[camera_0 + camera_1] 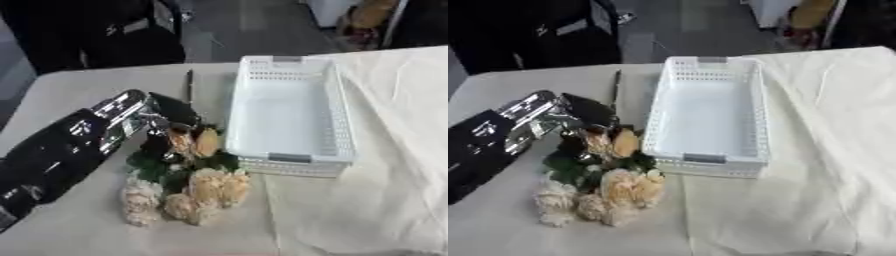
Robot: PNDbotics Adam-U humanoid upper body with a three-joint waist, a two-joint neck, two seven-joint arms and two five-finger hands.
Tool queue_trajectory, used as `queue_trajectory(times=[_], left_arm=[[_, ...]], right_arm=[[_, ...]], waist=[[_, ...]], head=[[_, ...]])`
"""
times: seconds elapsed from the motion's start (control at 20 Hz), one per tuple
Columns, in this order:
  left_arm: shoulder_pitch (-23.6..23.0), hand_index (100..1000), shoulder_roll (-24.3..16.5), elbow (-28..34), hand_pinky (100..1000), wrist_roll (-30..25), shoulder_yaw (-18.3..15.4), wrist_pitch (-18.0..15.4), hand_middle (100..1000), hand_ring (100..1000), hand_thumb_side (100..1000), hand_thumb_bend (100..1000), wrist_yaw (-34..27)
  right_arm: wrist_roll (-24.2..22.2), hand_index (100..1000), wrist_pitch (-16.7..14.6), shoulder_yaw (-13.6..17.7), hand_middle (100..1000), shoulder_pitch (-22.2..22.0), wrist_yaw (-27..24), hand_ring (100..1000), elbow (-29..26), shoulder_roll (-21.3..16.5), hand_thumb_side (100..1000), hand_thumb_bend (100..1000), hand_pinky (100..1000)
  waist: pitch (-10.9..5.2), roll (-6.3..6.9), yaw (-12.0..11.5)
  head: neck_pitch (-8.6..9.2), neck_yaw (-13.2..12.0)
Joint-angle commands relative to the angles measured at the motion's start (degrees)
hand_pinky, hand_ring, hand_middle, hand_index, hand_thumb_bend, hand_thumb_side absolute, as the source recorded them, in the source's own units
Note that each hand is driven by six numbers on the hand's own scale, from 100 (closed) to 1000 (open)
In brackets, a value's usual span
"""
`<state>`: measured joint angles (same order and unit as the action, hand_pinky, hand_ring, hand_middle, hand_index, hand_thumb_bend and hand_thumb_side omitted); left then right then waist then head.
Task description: Pick up objects on the table and place them in the box.
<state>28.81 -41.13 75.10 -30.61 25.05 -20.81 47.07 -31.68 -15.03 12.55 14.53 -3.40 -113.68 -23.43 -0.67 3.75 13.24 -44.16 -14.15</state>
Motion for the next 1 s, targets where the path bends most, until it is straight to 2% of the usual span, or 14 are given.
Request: queue_trajectory(times=[0.05, 0.1, 0.15, 0.25, 0.6, 0.85, 1.0], left_arm=[[-0.1, 297, -1.03, 0.31, 100, 5.19, -2.62, 2.85, 291, 100, 328, 100, -1.98], [-0.56, 308, -1.0, 0.49, 100, 6.98, -3.21, 3.72, 298, 100, 322, 100, -2.75], [-1.07, 265, -0.91, 0.55, 100, 8.64, -3.9, 4.65, 269, 100, 355, 100, -3.74], [-2.25, 251, -0.75, 0.52, 100, 11.42, -5.25, 6.65, 264, 100, 380, 100, -6.49], [-7.13, 235, -0.1, 3.0, 100, 17.05, -11.34, 14.82, 263, 100, 450, 100, -19.49], [-10.14, 238, -1.8, 5.91, 100, 19.25, -14.09, 19.2, 270, 100, 476, 100, -27.92], [-11.34, 236, -3.59, 7.37, 100, 19.14, -15.06, 20.83, 269, 100, 472, 100, -30.55]], right_arm=[[0.32, 961, -0.09, 0.44, 856, 0.67, -0.02, 793, -0.91, -0.52, 559, 100, 714], [0.35, 961, -0.08, 0.47, 857, 0.66, 0.0, 793, -0.91, -0.51, 559, 100, 714], [0.41, 960, -0.07, 0.53, 855, 0.64, 0.02, 793, -0.91, -0.49, 559, 100, 714], [0.54, 960, -0.03, 0.63, 855, 0.6, 0.07, 793, -0.91, -0.45, 559, 100, 713], [0.87, 960, 0.07, 0.95, 855, 0.4, 0.3, 793, -0.91, -0.41, 558, 100, 714], [1.14, 960, 0.18, 1.16, 855, 0.21, 0.46, 793, -0.91, -0.49, 558, 100, 714], [1.22, 961, 0.24, 1.23, 855, 0.09, 0.49, 793, -0.91, -0.55, 558, 100, 713]], waist=[[-0.35, -0.34, -0.16], [-0.36, -0.36, -0.19], [-0.37, -0.4, -0.24], [-0.38, -0.45, -0.3], [-0.36, -0.65, -0.72], [-0.51, -0.64, -0.98], [-0.6, -0.62, -1.08]], head=[[0.05, -0.64], [0.05, -0.63], [0.05, -0.56], [0.05, -0.47], [0.05, 0.06], [0.05, 0.36], [0.05, 0.59]])
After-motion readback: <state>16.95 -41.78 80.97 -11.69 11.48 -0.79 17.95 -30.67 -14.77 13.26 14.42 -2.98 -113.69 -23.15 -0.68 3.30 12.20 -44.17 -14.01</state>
